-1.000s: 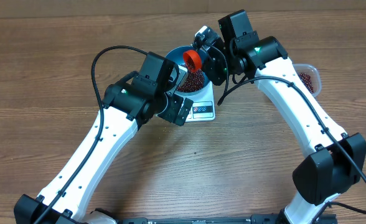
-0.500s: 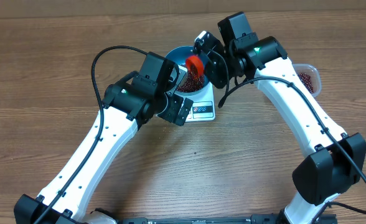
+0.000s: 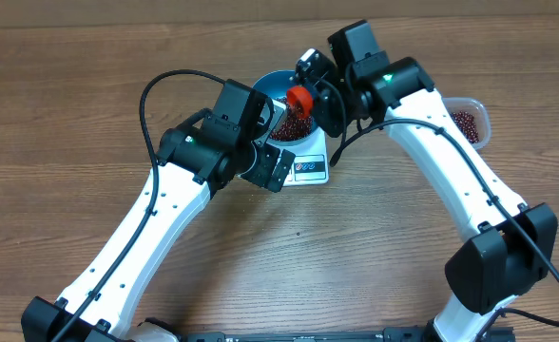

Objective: Scoop item into bowl and weigh 150g on scale
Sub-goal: 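Tilt the scoop with the right gripper to pour beans into the bowl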

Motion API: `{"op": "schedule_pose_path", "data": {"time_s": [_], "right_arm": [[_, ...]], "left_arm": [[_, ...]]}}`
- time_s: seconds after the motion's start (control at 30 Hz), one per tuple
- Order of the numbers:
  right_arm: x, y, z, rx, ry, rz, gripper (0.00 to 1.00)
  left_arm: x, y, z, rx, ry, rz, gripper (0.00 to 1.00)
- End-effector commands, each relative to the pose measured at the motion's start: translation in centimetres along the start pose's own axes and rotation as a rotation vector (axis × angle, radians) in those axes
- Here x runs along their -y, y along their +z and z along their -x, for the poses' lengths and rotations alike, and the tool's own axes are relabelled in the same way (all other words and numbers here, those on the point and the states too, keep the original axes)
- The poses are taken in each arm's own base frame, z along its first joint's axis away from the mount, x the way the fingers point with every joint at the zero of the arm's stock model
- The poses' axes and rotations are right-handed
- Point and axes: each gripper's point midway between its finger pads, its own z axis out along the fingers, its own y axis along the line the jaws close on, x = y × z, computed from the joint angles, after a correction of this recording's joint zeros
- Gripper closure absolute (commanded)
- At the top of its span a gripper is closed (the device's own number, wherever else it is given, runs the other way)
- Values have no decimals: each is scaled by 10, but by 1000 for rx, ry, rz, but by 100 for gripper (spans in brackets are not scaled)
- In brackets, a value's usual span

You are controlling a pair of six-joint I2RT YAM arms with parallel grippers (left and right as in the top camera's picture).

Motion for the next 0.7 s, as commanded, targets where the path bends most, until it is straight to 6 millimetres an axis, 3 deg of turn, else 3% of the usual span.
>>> {"op": "schedule_pose_path", "data": {"time_s": [0.0,0.17,0.3,0.4,0.57,0.67], "right_arm": [[13,-8,14,31,20,-102,96],[-5,-6,13,23,-69,-27,96],[10,-7,18,37,21,-113,96],[-7,-6,13,14,-91,-35,96],[8,-7,17,22,-14,-126,96],[-11,-5,13,5,-115,-38,96]], "left_arm": [[0,-7,2,23,-9,-5,1],[0,-7,2,23,-9,-5,0],[0,-7,2,23,-9,-5,0],[0,-7,2,23,-9,-5,0],[0,-7,2,23,-9,-5,0],[0,-7,2,23,-9,-5,0]]}}
